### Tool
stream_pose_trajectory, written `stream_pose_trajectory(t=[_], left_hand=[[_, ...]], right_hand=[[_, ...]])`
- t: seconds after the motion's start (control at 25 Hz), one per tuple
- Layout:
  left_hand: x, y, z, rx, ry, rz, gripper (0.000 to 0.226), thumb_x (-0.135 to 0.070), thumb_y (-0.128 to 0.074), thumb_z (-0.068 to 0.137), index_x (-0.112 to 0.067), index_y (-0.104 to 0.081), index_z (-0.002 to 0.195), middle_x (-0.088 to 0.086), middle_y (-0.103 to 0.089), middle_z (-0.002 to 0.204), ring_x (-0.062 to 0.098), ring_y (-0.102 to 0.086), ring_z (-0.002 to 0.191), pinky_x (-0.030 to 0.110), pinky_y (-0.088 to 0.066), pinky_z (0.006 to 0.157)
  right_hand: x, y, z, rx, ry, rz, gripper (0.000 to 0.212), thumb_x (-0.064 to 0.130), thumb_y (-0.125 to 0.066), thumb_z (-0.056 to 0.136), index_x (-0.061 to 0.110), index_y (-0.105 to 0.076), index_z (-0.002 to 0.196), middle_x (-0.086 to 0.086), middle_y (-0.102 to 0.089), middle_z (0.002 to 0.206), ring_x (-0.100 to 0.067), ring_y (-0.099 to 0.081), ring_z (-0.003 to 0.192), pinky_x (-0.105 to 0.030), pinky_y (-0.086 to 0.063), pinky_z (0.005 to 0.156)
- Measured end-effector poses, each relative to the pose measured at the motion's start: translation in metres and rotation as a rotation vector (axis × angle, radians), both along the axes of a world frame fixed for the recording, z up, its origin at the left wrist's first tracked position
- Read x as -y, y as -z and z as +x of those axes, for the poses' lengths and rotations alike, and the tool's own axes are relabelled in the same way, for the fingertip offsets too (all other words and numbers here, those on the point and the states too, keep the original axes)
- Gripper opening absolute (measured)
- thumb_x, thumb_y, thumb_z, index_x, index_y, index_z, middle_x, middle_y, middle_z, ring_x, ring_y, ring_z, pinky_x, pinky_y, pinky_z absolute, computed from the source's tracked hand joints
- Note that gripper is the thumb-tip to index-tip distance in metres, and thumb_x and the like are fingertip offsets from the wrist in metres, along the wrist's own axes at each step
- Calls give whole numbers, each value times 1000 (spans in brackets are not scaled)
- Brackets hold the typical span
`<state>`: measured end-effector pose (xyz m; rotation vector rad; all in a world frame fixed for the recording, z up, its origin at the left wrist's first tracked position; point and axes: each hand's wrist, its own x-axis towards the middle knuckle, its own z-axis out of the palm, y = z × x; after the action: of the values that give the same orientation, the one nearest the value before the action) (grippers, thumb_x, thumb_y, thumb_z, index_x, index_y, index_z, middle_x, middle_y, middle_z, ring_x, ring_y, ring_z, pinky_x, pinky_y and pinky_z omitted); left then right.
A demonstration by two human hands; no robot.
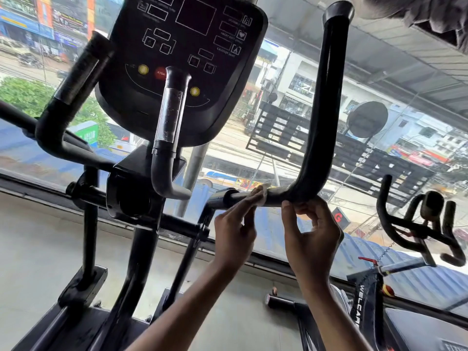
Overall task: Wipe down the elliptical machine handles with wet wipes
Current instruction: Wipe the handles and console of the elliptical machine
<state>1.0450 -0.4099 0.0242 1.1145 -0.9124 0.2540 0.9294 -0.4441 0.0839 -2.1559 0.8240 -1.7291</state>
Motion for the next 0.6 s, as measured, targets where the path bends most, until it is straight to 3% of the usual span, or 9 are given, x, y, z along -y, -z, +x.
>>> stream_pose_trajectory(t=[0.08, 0.16, 0.24, 0.32, 0.48, 0.6], left_hand=[[-6, -4, -12, 56, 22, -59, 32, 10, -68, 92, -7, -75, 118, 4, -77, 118, 8, -71, 113, 14, -53, 92], [0, 1, -8, 1, -12, 0, 26, 5, -69, 93, -8, -77, 114, 3, -79, 110, 11, -75, 97, 8, -51, 82], [1, 0, -4, -110, -32, 42, 22, -1, -70, 94, -13, -78, 111, -3, -80, 100, 11, -75, 84, 12, -54, 71], [-8, -17, -10, -139, 10, -23, 22, -5, -71, 94, -15, -79, 111, -6, -80, 104, 5, -76, 93, 18, -58, 77], [-24, -60, -32, -32, 50, -159, 23, -1, -67, 93, -8, -78, 112, -2, -79, 106, -6, -71, 98, 10, -53, 81], [-17, -59, -34, -8, 7, -180, 23, 5, -69, 90, -4, -78, 110, 2, -78, 109, 0, -73, 99, 9, -52, 82]], right_hand=[[-1, -1, 0, -8, -2, -10, 24, 38, -69, 90, 14, -67, 92, 2, -69, 83, -20, -68, 81, -46, -55, 77], [0, -2, 0, -15, -2, -3, 24, 38, -69, 90, 14, -68, 92, 2, -69, 83, -20, -68, 82, -46, -55, 77], [-1, -3, -1, -16, -4, 12, 24, 38, -69, 90, 14, -68, 92, 2, -69, 82, -20, -67, 81, -47, -55, 77], [-1, -4, -3, -25, -35, 36, 23, 37, -68, 88, 15, -69, 95, 3, -70, 85, -20, -68, 83, -48, -55, 79], [3, -8, -12, -100, -107, 95, 35, 33, -62, 85, 15, -72, 112, 3, -74, 96, -22, -69, 90, -49, -55, 85], [1, -13, -19, -127, -133, 131, 43, 33, -59, 81, 19, -72, 119, 4, -74, 96, -21, -70, 91, -47, -56, 86]])
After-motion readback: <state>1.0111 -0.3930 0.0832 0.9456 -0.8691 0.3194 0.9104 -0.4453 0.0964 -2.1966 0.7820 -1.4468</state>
